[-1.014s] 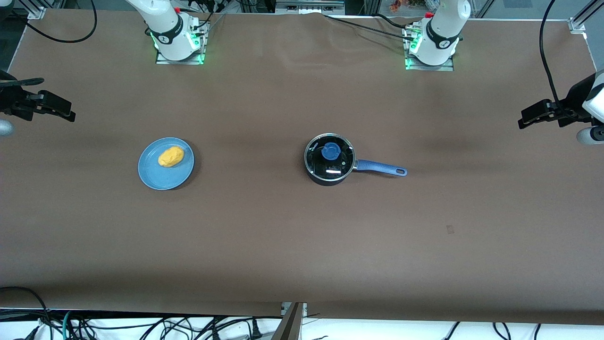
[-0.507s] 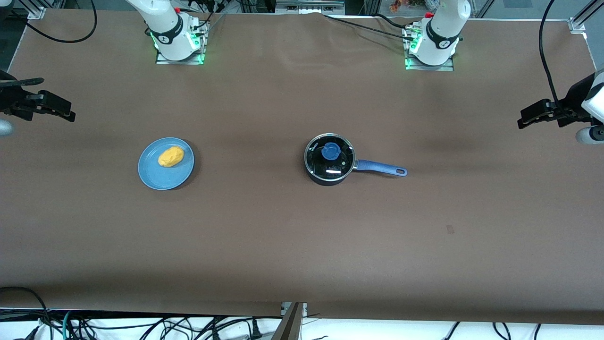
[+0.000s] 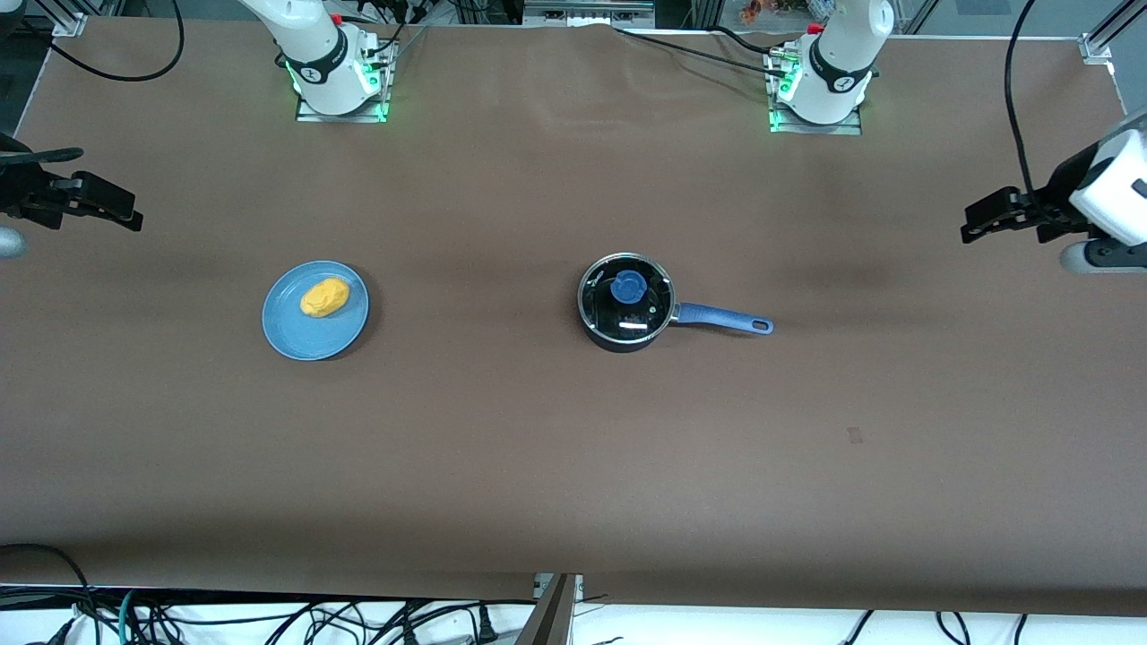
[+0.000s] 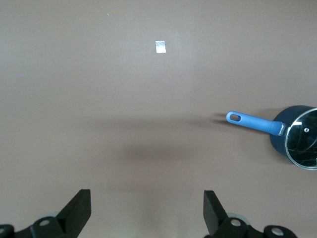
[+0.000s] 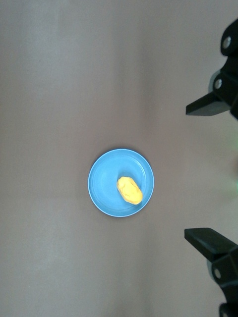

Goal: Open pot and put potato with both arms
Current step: 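Reach the left gripper to the saucepan lid and grasp the blue knob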

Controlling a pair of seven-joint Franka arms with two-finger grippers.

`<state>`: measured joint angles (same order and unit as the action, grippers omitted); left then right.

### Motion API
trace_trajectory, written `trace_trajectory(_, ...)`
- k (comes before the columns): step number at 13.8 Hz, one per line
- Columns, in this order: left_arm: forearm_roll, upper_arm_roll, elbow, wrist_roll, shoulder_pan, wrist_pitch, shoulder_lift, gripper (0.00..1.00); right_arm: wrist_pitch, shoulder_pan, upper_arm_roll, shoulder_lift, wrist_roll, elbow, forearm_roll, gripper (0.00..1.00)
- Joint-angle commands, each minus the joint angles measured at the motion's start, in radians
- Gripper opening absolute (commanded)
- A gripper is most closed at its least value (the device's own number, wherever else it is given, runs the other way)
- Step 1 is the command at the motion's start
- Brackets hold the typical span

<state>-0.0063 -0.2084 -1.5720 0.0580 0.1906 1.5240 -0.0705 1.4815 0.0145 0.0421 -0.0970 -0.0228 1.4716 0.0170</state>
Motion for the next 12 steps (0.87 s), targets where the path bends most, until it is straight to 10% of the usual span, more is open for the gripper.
trace_trajectory(1, -0.017, -0.034, 0.012, 0.045, 0.0, -0.013, -0.02, 1.0, 0.008, -0.011, -0.005, 0.006, -0.02, 0.007, -0.002, 1.0)
trace_trajectory(7, -0.024, -0.049, 0.024, 0.057, -0.002, -0.015, -0.023, 1.0, 0.008, -0.011, -0.005, 0.006, -0.02, 0.009, -0.002, 1.0)
trace_trajectory(12, -0.099, -0.237, 0.026, 0.334, -0.013, 0.008, -0.099, 1.0, 0.008, -0.011, -0.005, 0.006, -0.017, 0.009, -0.002, 1.0)
